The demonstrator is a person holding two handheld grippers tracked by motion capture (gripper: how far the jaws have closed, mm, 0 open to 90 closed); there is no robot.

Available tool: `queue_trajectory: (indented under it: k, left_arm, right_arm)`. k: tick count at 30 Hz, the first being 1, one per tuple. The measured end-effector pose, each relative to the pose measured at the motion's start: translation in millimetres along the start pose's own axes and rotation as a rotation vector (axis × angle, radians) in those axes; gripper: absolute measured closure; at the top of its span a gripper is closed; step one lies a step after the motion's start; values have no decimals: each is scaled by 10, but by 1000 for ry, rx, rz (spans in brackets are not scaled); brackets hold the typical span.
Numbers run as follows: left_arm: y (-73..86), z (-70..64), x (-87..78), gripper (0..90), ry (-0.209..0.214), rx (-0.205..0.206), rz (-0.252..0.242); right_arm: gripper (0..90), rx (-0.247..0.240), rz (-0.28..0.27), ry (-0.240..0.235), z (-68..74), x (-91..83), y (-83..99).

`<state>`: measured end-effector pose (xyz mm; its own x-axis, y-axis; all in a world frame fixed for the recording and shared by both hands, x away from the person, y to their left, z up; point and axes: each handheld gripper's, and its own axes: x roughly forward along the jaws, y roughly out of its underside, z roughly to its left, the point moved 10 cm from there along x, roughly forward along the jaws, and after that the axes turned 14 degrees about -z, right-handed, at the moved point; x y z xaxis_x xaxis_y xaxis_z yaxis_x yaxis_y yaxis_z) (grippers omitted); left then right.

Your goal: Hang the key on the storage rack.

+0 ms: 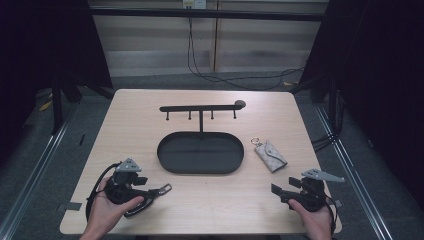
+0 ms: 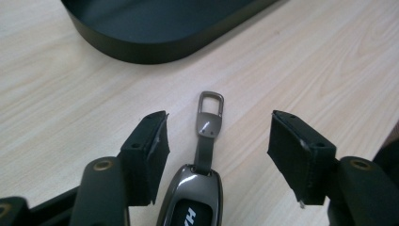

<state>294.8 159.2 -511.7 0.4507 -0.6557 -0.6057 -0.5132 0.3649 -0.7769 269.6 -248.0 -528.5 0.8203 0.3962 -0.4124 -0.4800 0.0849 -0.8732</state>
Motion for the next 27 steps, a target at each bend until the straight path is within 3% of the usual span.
queue_trajectory:
  k: [3, 4, 9, 10, 13, 14, 16, 22, 27]
  left_arm:
    - [-43, 3, 13, 420, 29, 19, 25]
    - [-52, 26, 13, 420, 8, 22, 33]
    - [-57, 62, 25, 479, 14, 33, 86]
    - [-45, 73, 44, 504, -6, 71, 119]
    - [-33, 56, 67, 514, -3, 78, 149]
    - [-9, 51, 100, 505, 1, 108, 188]
    - [7, 65, 140, 494, -18, 111, 214]
    - [5, 72, 221, 492, -17, 118, 272]
    - [-22, 43, 277, 534, 28, 123, 309]
  right_arm:
    - [208, -4, 2, -4, 10, 1, 3]
    - [215, -5, 4, -3, 11, 1, 7]
    - [220, -2, 14, 1, 3, 6, 20]
    - [220, -2, 17, 1, 1, 10, 23]
    - [220, -1, 24, 0, 2, 18, 30]
    - [227, 0, 25, 2, 7, 17, 31]
    - [236, -3, 30, 7, 3, 15, 39]
    - [236, -9, 36, -2, 14, 19, 48]
    - [236, -18, 37, -3, 21, 20, 49]
